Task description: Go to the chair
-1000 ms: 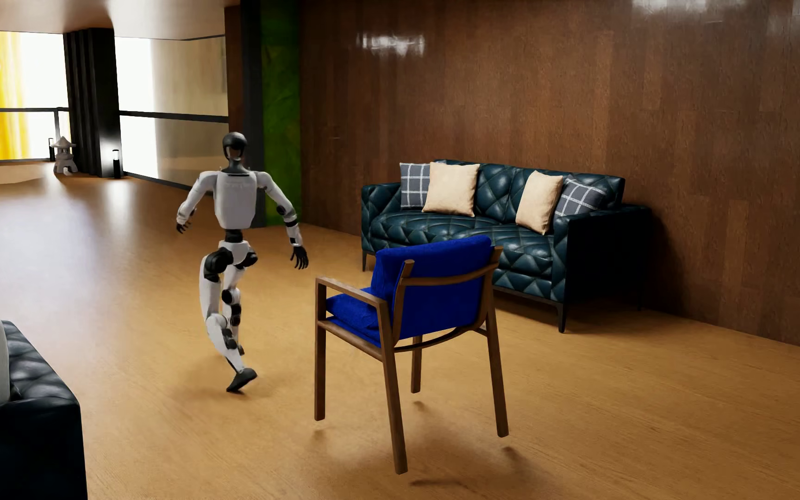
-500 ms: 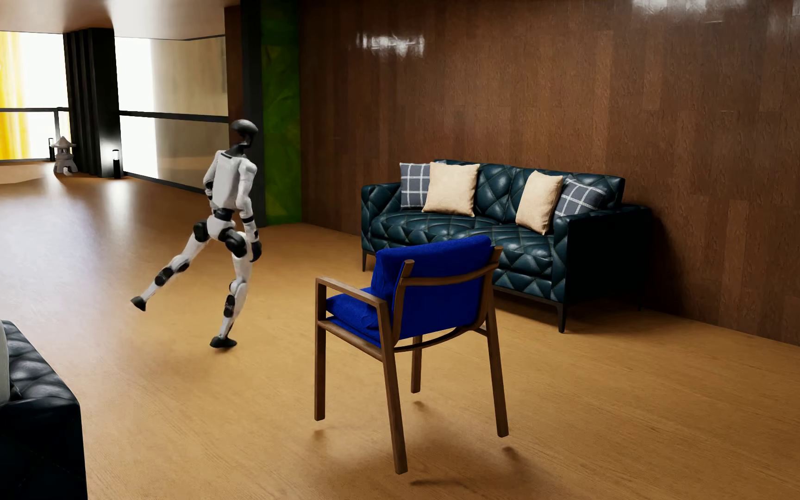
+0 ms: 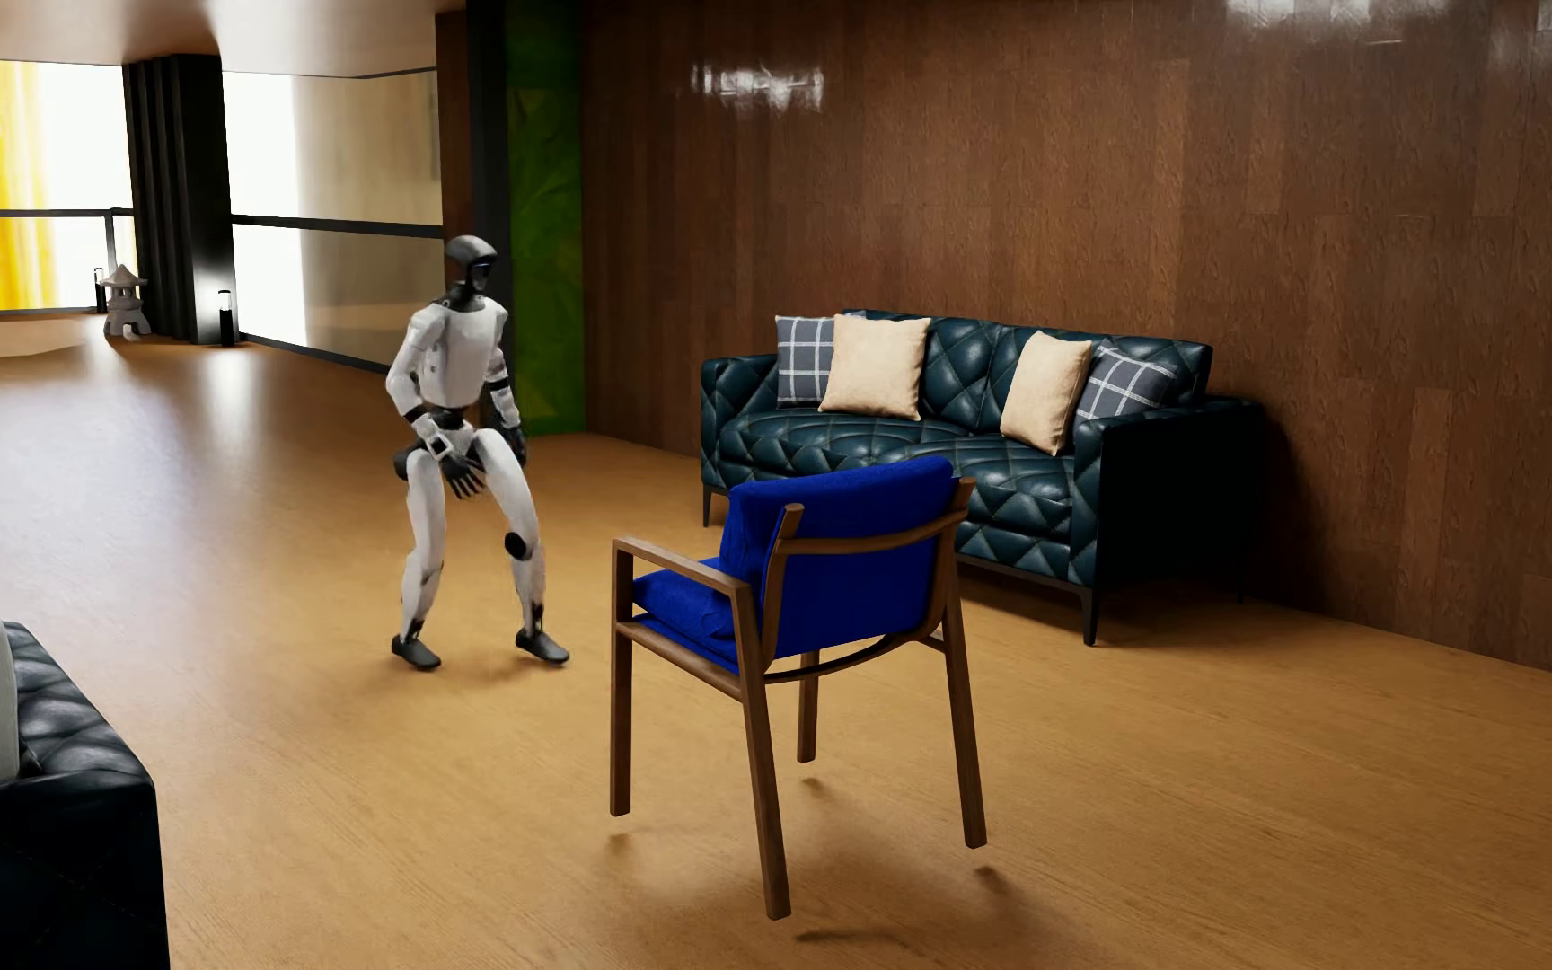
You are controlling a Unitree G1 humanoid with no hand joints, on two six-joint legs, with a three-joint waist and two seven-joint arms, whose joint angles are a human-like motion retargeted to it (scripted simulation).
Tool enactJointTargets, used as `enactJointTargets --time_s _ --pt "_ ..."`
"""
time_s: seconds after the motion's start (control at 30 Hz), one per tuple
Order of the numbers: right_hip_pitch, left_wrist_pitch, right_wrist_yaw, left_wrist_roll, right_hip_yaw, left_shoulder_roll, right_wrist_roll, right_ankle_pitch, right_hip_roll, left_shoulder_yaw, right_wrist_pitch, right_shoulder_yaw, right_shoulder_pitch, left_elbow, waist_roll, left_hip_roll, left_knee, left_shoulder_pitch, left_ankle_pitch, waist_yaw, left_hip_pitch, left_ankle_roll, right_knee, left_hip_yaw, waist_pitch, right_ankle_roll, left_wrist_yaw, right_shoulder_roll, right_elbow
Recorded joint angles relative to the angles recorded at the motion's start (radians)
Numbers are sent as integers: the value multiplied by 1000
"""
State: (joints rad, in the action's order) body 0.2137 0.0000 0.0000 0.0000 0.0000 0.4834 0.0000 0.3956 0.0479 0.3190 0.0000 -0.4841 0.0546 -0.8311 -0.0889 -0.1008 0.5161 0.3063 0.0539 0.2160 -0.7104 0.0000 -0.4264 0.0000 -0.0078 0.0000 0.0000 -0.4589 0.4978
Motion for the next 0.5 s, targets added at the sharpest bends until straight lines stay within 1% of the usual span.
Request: enactJointTargets --time_s 0.07,0.1,0.17,0.23,0.27,0.3,0.33,0.37,0.4,0.43,0.5 --pt "-57 0 0 0 0 27 0 3 -12 -108 0 9 31 136 -5 22 -51 -57 34 -12 -51 0 -9 0 7 0 0 -17 -9" --pt "-93 0 0 0 0 35 0 22 -19 -159 0 9 43 184 -6 25 -58 -91 62 -1 -61 0 -13 0 13 0 0 -21 0" --pt "-153 0 0 0 0 36 0 67 -37 -248 0 -9 50 247 6 9 -31 -155 100 36 -66 0 -33 0 23 0 0 -20 47" --pt "-210 0 0 0 0 24 0 76 -41 -276 0 -42 52 253 23 -11 7 -175 34 37 -14 0 -53 0 7 0 0 1 102" --pt "-235 0 0 0 0 19 0 69 -43 -270 0 -52 62 244 31 -19 14 -172 0 27 28 0 -63 0 -10 0 0 14 122" --pt "-257 0 0 0 0 15 0 60 -48 -255 0 -58 75 234 41 -31 5 -161 -10 18 81 0 -72 0 -32 0 0 29 137" --pt "-266 0 0 0 0 7 0 20 -59 -210 0 -49 98 188 32 -16 3 -151 35 -25 114 0 -105 0 -47 0 0 48 154" --pt "-270 0 0 0 0 0 0 -30 -68 -161 0 -35 125 133 19 3 9 -143 68 -75 141 0 -147 0 -61 0 0 68 173" --pt "-261 0 0 0 0 -8 0 -101 -70 -105 0 -18 156 62 0 26 21 -142 76 -130 164 0 -211 0 -72 0 0 91 200" --pt "-228 0 0 0 0 -16 0 -186 -68 -52 0 -5 189 -12 -19 43 23 -142 59 -174 198 0 -301 0 -82 0 0 111 232" --pt "-92 0 0 0 0 -31 0 -342 -63 20 0 -27 235 -127 -46 47 -4 -137 -11 -205 299 0 -564 0 -88 0 0 130 295"
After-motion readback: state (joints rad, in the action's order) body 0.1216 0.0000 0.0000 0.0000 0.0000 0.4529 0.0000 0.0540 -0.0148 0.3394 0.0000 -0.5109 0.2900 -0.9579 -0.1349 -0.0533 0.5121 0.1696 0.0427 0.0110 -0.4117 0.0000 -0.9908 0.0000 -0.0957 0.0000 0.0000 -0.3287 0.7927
